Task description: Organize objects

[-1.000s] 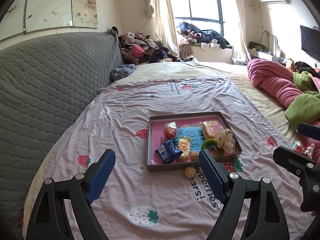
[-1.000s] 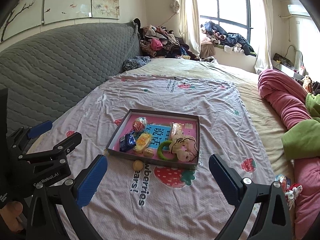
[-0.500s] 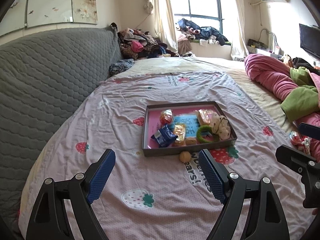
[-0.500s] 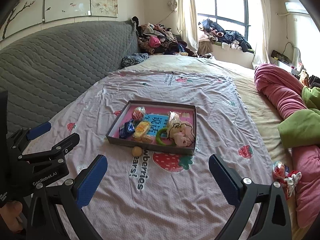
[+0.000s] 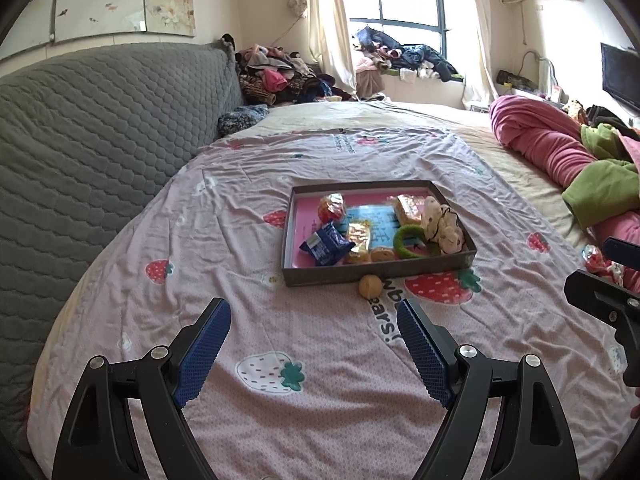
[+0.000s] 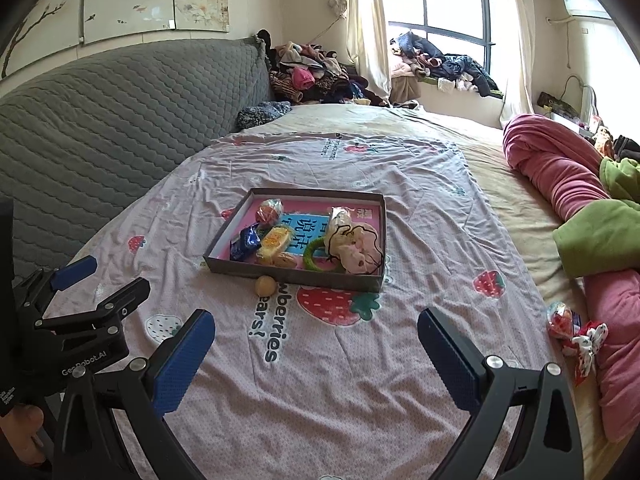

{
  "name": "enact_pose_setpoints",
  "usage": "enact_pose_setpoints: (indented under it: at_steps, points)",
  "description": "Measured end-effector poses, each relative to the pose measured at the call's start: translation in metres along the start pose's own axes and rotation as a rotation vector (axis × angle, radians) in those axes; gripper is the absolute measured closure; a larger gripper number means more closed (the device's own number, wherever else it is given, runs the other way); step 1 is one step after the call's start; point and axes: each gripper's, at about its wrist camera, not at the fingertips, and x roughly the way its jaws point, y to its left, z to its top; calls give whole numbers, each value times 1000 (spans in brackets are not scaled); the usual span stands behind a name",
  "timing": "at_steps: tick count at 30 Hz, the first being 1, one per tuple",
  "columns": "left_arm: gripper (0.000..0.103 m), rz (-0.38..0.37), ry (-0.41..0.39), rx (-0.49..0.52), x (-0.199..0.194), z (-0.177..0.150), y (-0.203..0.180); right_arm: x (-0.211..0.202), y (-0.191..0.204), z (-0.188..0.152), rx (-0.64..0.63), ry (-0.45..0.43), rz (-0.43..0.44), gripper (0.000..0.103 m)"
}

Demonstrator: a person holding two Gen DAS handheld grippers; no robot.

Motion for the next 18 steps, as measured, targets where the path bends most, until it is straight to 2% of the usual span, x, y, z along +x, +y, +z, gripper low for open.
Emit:
enact_pose_setpoints:
  at_steps: [9,18]
  points:
    - [17,-11,35,-1,14,-21,-3,17,-1,-23,-8,46,-9,1]
    - [17,-18,53,-7,20,-36,-2,24,-3,-35,0,57,-2,1]
